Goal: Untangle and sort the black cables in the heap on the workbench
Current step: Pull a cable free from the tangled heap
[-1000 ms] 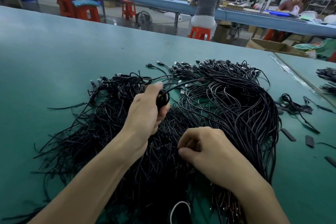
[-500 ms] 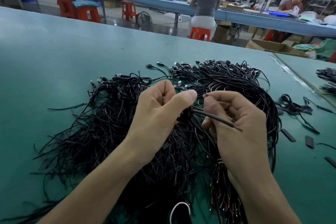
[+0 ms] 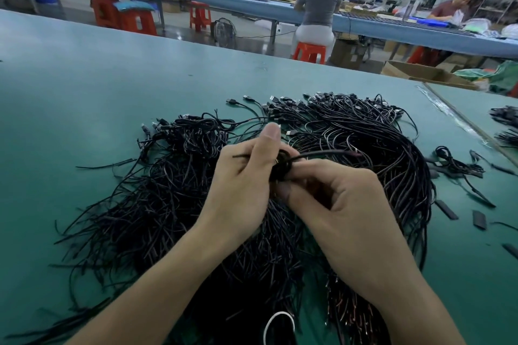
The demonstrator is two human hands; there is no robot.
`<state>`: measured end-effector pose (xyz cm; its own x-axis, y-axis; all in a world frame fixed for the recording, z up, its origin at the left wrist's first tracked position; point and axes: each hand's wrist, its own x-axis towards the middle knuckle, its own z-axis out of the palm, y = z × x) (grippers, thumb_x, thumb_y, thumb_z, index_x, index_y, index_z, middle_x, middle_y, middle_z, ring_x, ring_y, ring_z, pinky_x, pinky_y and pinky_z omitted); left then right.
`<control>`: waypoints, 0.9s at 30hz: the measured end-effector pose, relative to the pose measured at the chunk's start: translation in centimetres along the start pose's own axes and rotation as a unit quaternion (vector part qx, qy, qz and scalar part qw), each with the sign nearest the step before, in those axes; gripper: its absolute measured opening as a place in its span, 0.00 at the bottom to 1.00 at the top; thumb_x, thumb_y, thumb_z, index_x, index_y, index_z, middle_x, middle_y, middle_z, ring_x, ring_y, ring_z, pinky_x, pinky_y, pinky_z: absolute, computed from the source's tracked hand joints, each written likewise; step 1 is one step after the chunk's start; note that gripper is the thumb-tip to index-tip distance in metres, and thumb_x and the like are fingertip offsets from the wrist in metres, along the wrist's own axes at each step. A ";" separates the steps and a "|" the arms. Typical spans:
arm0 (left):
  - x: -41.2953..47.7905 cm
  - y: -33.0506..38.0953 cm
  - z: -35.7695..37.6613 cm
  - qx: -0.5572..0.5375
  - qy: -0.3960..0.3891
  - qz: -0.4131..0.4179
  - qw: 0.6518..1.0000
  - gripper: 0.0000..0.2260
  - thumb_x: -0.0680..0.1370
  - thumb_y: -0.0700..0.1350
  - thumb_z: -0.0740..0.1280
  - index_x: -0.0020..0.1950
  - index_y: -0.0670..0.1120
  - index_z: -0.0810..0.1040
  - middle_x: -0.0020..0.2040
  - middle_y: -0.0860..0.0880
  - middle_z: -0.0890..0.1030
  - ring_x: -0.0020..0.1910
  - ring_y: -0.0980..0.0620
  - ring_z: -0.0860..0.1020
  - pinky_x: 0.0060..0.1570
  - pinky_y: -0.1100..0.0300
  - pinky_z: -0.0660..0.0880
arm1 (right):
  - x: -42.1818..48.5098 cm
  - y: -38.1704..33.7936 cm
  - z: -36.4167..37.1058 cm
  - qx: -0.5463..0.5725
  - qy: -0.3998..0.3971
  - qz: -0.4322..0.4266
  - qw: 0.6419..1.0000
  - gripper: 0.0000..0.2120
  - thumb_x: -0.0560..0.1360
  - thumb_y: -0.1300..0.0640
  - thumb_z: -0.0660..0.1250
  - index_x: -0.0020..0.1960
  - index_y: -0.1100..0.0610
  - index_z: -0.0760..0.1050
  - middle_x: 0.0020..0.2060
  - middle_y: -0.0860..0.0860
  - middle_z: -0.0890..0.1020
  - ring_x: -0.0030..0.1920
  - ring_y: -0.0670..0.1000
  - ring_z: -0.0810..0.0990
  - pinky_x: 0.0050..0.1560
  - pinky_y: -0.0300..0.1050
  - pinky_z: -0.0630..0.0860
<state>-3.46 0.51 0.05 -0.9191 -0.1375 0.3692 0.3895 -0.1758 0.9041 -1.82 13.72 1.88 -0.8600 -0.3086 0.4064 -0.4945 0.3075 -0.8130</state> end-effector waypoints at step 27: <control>0.1 -1.5 -0.8 -0.025 -0.148 -0.363 0.919 0.33 0.54 0.82 0.66 0.24 0.51 0.71 0.24 0.53 0.65 0.26 0.52 0.56 0.36 0.54 0.49 | -0.2 -0.5 -0.4 -0.215 0.003 -0.059 0.975 0.07 0.77 0.52 0.64 0.47 0.51 0.79 0.45 0.42 0.77 0.43 0.46 0.78 0.43 0.48 0.78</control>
<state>-4.03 -0.03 -1.43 -0.9108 0.3035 -0.2797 -0.3387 -0.1623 0.9268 -1.46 13.93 2.40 -0.7937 -0.3607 0.4898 -0.5964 0.6198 -0.5101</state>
